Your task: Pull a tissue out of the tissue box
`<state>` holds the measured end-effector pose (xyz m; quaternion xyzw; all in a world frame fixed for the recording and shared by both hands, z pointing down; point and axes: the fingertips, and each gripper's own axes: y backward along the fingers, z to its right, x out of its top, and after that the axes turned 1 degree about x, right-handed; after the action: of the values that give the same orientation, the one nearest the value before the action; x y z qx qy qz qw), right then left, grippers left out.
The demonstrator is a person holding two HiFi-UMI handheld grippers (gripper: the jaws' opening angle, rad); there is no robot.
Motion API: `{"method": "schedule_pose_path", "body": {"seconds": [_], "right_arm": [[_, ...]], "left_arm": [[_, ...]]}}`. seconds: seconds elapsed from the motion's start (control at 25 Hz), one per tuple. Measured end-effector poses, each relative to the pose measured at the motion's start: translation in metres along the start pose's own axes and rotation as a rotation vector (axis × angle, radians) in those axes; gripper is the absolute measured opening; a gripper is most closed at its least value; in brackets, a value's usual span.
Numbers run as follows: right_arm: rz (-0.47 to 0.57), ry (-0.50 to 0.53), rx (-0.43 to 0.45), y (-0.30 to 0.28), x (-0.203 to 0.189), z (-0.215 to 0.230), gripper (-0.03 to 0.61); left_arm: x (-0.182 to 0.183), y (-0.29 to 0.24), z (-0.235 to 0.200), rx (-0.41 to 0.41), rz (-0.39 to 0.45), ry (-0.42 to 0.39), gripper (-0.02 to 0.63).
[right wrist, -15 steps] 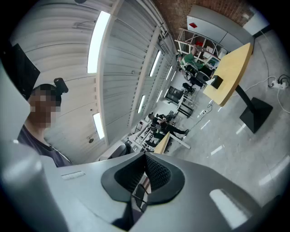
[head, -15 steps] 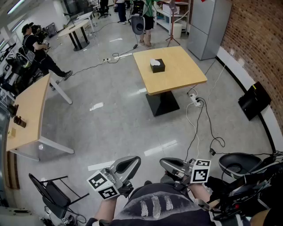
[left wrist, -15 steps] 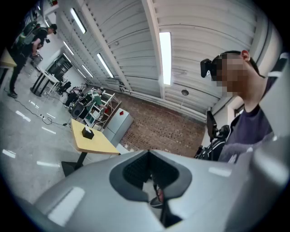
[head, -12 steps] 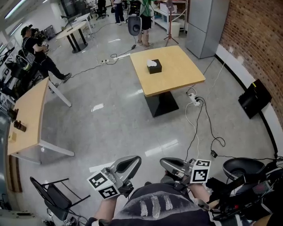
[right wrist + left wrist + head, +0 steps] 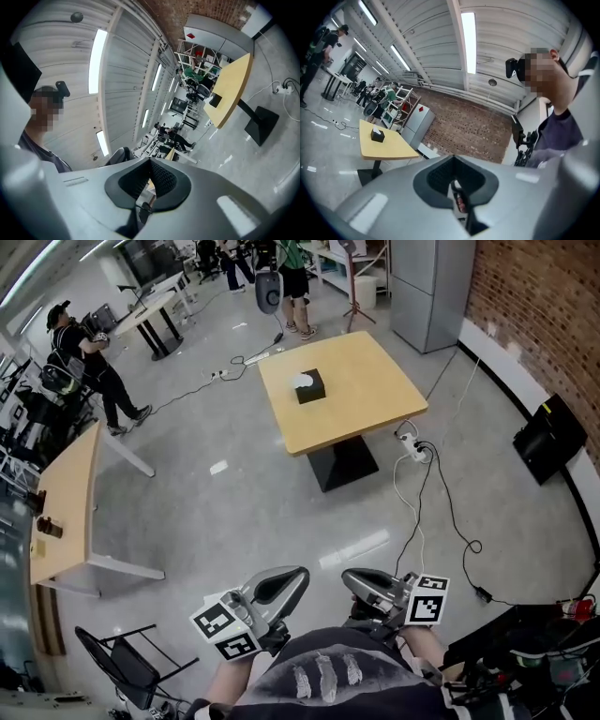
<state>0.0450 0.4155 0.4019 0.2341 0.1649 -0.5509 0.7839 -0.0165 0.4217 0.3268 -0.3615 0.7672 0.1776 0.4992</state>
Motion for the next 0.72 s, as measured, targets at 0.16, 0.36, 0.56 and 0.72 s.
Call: {"method": "schedule_pose_path", "body": {"seconds": [0.16, 0.36, 0.56, 0.72], "right_arm": [[0.051, -0.047, 0.05, 0.013, 0.029, 0.01, -0.003], [-0.021, -0.029, 0.072, 0.015, 0.042, 0.023, -0.003], [0.019, -0.053, 0.057, 0.014, 0.062, 0.032, -0.003], [0.059, -0.057, 0.04, 0.011, 0.075, 0.035, -0.003]], "left_arm": [[-0.001, -0.027, -0.004, 0.034, -0.016, 0.008, 0.002], [0.006, -0.053, -0.003, 0.056, -0.024, -0.018, 0.002], [0.008, -0.066, -0.008, 0.065, -0.037, -0.015, 0.002], [0.011, -0.07, -0.018, 0.057, -0.04, -0.021, 0.002]]}}
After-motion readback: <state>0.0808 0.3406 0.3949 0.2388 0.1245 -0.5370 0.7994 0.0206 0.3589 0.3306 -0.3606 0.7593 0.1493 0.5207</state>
